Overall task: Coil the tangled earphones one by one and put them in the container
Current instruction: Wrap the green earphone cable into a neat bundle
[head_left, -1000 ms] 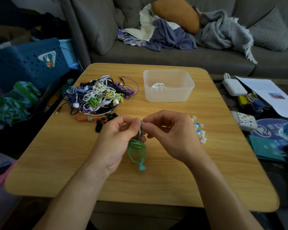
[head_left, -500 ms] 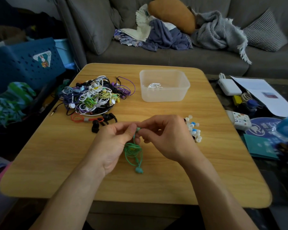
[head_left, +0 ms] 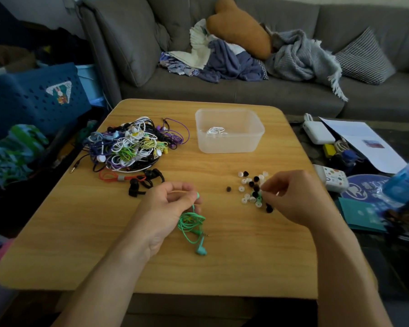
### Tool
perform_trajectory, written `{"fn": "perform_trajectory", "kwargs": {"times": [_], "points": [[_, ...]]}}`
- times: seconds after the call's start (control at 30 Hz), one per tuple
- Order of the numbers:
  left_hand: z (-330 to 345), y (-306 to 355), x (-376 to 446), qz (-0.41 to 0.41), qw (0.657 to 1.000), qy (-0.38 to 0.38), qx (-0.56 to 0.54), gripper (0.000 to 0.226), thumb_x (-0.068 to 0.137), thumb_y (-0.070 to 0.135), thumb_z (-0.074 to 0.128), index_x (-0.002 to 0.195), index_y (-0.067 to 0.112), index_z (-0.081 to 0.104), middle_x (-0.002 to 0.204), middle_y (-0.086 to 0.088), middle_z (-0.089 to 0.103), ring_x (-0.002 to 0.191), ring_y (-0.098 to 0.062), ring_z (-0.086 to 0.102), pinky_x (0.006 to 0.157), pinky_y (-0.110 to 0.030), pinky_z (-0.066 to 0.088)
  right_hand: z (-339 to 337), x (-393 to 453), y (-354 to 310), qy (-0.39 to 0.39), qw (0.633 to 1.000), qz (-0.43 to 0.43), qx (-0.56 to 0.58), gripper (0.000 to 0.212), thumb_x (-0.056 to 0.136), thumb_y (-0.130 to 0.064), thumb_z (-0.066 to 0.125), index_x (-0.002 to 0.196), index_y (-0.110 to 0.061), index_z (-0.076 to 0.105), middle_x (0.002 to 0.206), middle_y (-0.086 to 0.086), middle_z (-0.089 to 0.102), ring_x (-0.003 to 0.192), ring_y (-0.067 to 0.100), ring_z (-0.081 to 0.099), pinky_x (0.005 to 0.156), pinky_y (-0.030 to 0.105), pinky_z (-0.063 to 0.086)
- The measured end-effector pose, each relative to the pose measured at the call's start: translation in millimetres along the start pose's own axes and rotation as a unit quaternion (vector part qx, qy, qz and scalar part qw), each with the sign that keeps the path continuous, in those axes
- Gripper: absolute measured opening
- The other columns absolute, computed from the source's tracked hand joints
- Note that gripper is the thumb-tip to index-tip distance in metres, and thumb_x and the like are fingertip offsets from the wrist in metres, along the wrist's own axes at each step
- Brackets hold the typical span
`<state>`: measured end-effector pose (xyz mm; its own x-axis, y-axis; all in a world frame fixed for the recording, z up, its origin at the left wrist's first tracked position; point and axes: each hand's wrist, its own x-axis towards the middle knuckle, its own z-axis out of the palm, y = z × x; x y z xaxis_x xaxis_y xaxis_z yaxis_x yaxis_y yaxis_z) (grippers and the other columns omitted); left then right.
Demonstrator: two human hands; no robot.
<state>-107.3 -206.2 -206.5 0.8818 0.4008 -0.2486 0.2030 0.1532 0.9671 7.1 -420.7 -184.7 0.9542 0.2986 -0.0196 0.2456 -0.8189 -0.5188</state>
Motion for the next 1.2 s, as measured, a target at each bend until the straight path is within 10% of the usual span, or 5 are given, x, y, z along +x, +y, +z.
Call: {"fn": "perform_trajectory", "kwargs": {"times": [0.6,0.8,1.03,1.2], "points": [[-5,-1,-3,0.042,0.991,0.012,0.127,0.022,0.092,0.002,0.060,0.101,0.020,0.071,0.087,-0.006,0.073,0.087,-0.018,0.070,0.079,-0.028,0.056,14,9,-7,-0.019,0.998,0.049,-0.023,0.003,0.085,-0.018,0.073,0.085,-0.018,0.076,0.072,-0.007,0.064,0.061,0.005,0.055,0.047,0.018,0.034],[-2,1,-6,0.138,0.940,-0.024,0.311,0.032,0.095,0.004,0.046,0.096,0.027,0.068,0.104,0.009,0.062,0.095,0.003,0.058,0.077,-0.005,0.040,15,9,-10,-0.033,0.997,0.068,-0.014,0.010,0.091,-0.017,0.068,0.085,-0.014,0.075,0.075,-0.001,0.067,0.063,0.008,0.056,0.048,0.023,0.040],[-5,7,-20,0.114,0.846,-0.209,0.477,0.035,0.082,0.056,0.064,0.112,0.046,0.051,0.107,0.025,0.033,0.111,0.007,0.033,0.092,-0.022,0.036,13,8,-11,0.014,0.995,0.068,0.068,0.012,0.100,-0.024,0.054,0.101,-0.017,0.063,0.078,-0.002,0.063,0.062,0.012,0.054,0.051,0.027,0.039],[-6,4,-19,0.146,0.822,-0.170,0.524,0.025,0.078,0.047,0.074,0.097,0.041,0.059,0.100,0.024,0.036,0.106,0.002,0.036,0.093,-0.022,0.036,14,4,-21,0.123,0.973,0.044,0.192,0.010,0.099,-0.025,0.057,0.098,-0.018,0.064,0.079,-0.007,0.063,0.059,0.007,0.053,0.048,0.016,0.042]]}}
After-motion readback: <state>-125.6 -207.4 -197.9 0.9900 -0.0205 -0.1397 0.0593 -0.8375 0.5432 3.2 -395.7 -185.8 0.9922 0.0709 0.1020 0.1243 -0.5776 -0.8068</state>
